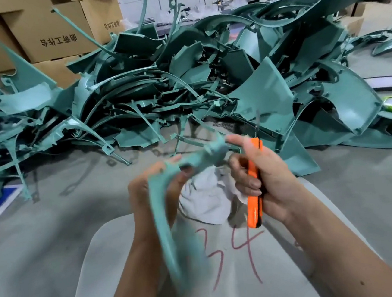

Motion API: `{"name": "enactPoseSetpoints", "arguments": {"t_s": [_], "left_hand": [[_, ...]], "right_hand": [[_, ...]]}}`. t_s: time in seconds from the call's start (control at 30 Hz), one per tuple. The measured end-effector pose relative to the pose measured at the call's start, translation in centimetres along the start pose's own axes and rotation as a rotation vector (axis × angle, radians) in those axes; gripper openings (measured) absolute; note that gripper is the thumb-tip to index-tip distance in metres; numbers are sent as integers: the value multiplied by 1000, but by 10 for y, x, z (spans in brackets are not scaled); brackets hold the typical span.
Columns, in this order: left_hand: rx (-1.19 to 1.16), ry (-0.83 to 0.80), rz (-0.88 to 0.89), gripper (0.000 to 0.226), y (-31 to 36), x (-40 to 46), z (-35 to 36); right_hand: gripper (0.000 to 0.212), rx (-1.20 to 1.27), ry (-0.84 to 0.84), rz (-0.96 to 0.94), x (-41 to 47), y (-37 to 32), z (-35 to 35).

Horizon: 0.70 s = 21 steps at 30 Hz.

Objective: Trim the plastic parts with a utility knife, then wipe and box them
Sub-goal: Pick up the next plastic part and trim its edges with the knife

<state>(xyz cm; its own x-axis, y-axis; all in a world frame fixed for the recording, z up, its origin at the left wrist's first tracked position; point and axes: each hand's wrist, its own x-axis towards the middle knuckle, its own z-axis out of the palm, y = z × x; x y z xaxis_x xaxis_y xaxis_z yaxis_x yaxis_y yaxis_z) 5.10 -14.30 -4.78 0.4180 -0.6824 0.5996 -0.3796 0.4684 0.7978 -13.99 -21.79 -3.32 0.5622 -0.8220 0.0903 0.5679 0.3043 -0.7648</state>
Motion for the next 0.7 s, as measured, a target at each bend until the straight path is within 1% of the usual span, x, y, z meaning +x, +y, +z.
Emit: {"name": "enactPoseSetpoints", "arguments": {"t_s": [0.03, 0.07, 0.1, 0.17, 0.23, 0.3, 0.37, 0.4, 0.47, 0.53, 0.57, 0.63, 0.7], "left_hand": [[-20, 100, -89, 10, 2, 0, 2], [-82, 180, -173, 11, 1, 0, 2], [-190, 225, -255, 15, -1, 3, 1], [-366, 225, -348, 25, -1, 5, -1], [-515, 197, -413, 31, -2, 5, 2], [-614, 184, -494, 37, -4, -1, 5], [-589, 173, -541, 37, -9, -8, 5], [-634, 197, -574, 37, -13, -9, 4], [-667, 186, -532, 42, -18, -9, 6], [-690, 128, -469, 45, -8, -8, 11], [-719, 99, -455, 41, -5, -6, 14], [-723, 45, -392, 17, -2, -5, 16], [-711, 63, -344, 15, 0, -3, 17]], "right_hand": [[44, 15, 28, -41, 1, -2, -1], [43, 2, 62, -73, 3, -3, -2], [38, -35, 96, -94, 3, -3, -2], [22, -159, 134, -147, 2, 1, -1], [15, -411, 128, -226, -2, 8, 2], [23, -636, 112, -301, -8, 15, 7], [39, -759, 97, -370, -11, 20, 12], [45, -840, 99, -404, -12, 21, 13], [46, -964, 88, -425, -13, 21, 16], [39, -917, 33, -398, -13, 21, 17], [37, -882, -1, -378, -14, 21, 18], [36, -872, -50, -349, -15, 21, 18], [37, -886, -71, -314, -14, 22, 17]]}}
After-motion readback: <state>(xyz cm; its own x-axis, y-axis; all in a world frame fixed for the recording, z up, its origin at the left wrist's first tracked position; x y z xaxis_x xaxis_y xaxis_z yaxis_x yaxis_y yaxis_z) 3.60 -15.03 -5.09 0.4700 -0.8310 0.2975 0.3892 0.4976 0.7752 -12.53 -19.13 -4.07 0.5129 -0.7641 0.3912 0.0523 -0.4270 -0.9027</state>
